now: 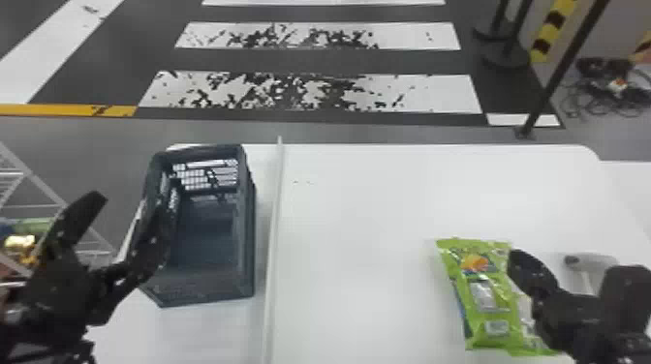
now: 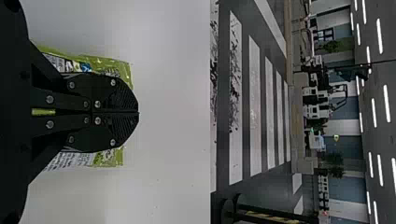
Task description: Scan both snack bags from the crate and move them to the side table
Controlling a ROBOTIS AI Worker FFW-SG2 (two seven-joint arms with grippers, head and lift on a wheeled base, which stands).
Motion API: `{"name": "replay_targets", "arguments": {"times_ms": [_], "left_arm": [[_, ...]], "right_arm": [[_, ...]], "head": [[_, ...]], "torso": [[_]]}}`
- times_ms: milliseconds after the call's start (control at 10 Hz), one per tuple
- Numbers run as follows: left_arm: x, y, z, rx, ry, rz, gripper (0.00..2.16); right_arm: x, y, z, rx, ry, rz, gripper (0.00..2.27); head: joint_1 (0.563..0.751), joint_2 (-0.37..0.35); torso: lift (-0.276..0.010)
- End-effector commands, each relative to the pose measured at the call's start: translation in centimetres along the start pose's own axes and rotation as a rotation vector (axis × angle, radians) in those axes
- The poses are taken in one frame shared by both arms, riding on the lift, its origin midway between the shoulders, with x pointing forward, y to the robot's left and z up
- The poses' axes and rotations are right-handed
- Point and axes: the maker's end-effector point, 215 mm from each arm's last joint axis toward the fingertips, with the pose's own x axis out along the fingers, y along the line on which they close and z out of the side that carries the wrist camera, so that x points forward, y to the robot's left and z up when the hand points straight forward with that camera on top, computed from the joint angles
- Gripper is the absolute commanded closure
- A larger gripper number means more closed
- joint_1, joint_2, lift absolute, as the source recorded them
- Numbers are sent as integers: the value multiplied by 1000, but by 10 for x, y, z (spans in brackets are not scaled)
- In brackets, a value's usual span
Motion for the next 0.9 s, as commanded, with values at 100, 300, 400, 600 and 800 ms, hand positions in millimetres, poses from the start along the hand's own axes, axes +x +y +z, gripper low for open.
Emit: {"name": "replay_targets", "arguments": {"times_ms": [100,300,400,600,800], "left_arm": [[0,1,0,1,1,0,70],[0,0,1,2,-1,-1,70],[1,0,1,2,0,-2,70],[2,0,1,2,-1,-3,70],[3,1,0,2,2,-3,70]], "right_arm": [[-1,-2,-22,5,7,-5,2246],[-4,4,-33,12,3,2,2246],[-6,9,-39,19,1,9,2246],[-6,19,-47,27,0,24,2246],[0,23,-55,23,12,31,2246]], "head": [[695,35],[695,38],[695,40],[695,55],[695,72]], "torso": [[-29],[-29],[-29],[-29],[-29]]}}
